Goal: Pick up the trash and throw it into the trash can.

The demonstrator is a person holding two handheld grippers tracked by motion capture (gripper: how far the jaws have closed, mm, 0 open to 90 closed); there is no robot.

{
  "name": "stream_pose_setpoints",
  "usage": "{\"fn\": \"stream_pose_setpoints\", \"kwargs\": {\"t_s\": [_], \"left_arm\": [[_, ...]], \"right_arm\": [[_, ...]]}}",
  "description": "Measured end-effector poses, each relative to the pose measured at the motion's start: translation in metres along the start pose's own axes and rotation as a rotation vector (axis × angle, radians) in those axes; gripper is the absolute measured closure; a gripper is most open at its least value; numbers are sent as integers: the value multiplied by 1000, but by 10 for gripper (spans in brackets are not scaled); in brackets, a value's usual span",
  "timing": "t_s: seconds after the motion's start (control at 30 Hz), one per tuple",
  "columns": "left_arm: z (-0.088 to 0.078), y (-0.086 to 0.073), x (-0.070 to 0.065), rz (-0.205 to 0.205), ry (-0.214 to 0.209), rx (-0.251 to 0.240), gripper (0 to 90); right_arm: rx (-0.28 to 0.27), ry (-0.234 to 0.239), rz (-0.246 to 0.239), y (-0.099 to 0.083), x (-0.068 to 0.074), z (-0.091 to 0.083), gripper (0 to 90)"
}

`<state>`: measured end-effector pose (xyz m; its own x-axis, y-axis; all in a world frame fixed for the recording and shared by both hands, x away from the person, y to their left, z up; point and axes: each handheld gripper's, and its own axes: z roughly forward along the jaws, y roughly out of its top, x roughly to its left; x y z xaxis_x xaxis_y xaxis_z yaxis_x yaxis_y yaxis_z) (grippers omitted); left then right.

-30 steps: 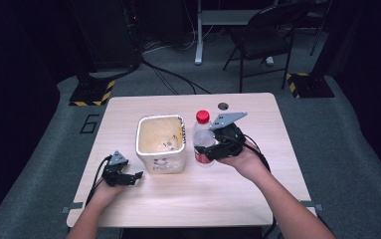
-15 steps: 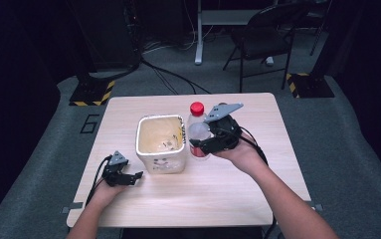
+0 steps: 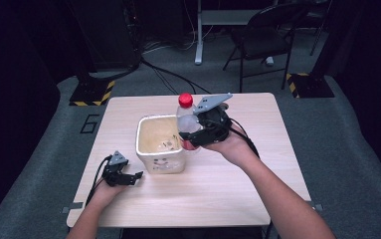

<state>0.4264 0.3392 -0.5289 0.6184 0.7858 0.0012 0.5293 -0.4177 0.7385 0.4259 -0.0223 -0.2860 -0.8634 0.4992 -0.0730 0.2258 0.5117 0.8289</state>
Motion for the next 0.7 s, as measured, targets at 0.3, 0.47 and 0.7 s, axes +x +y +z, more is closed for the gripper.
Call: {"fn": "stream_pose_setpoints", "kwargs": {"t_s": [0.3,0.47,0.7], "left_arm": [[0,0,0,-1,1,-2,140],[0,0,0,-4,0,-1,141],[0,0,0,-4,-2,-1,141]], "right_arm": [[-9,22,-7,15,5,19,275],[-12,28,-14,24,6,30,275],[-8,31,-19,30,8,45,274]]}}
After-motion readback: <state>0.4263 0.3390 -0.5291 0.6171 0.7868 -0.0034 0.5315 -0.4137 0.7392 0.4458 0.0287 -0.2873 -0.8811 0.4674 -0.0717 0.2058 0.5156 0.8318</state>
